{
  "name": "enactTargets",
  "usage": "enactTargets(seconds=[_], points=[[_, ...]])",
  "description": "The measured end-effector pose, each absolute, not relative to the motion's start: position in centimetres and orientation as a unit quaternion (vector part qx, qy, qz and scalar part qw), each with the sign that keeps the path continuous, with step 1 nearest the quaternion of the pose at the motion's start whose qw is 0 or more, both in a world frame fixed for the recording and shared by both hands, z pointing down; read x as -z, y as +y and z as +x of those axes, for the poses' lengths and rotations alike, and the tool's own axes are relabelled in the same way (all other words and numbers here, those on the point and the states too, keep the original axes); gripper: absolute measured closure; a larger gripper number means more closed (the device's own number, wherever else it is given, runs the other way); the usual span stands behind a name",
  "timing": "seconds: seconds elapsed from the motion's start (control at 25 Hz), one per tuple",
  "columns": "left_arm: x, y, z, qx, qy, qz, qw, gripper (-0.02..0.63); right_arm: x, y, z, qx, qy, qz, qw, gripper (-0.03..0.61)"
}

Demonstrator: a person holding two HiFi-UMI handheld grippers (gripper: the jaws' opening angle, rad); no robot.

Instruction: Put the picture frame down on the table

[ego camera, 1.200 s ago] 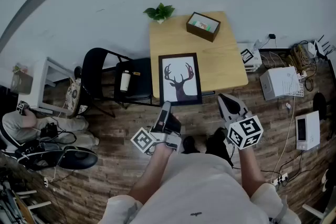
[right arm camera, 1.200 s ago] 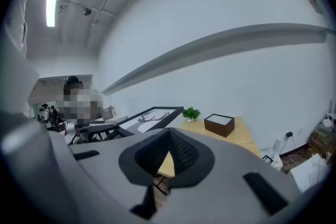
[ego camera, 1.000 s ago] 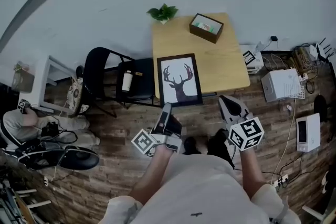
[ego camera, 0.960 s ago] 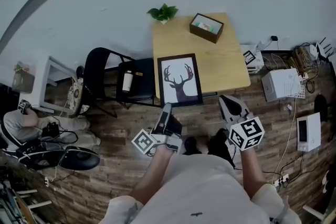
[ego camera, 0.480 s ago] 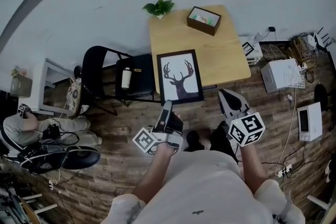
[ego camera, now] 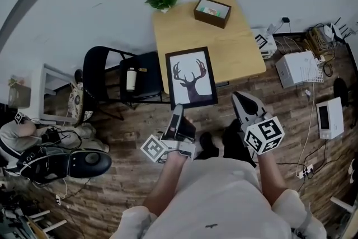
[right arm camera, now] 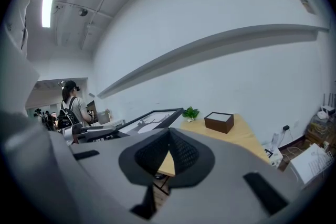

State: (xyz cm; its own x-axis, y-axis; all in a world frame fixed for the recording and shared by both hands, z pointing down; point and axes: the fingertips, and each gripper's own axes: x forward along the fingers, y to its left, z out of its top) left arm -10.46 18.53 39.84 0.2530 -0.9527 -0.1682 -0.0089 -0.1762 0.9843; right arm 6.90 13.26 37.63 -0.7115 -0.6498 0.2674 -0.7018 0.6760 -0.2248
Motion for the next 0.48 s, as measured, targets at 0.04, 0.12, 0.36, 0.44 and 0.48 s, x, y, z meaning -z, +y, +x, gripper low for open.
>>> enactTargets(seconds=[0.04,0.12,0.36,0.44,0.48], points=[[-40.0,18.5,-10.4,0.465,-0.395,0.609,0.507,0.549,-37.8,13.4,6.9,-0.159,-0.911,0.371,0.083,0.580],[-40.4,18.1,-10.4,0.461,-0.395,0.608,0.512,0.549,-38.2,13.2,6.9,-0.165,-0.909,0.372,0.085,0.580],[-42.2,14.3,-9.8,0.447,-0.401,0.599,0.530,0.549,-39.5,9.6,7.3,-0.183,-0.906,0.369,0.096,0.580],[-42.4,12.9,-9.8,0.445,-0.400,0.596,0.534,0.549,-39.7,8.0,7.2,-0.187,-0.906,0.367,0.097,0.580],[-42.5,12.6,-9.8,0.446,-0.400,0.595,0.536,0.549,-39.8,7.6,7.1,-0.187,-0.907,0.365,0.098,0.580]])
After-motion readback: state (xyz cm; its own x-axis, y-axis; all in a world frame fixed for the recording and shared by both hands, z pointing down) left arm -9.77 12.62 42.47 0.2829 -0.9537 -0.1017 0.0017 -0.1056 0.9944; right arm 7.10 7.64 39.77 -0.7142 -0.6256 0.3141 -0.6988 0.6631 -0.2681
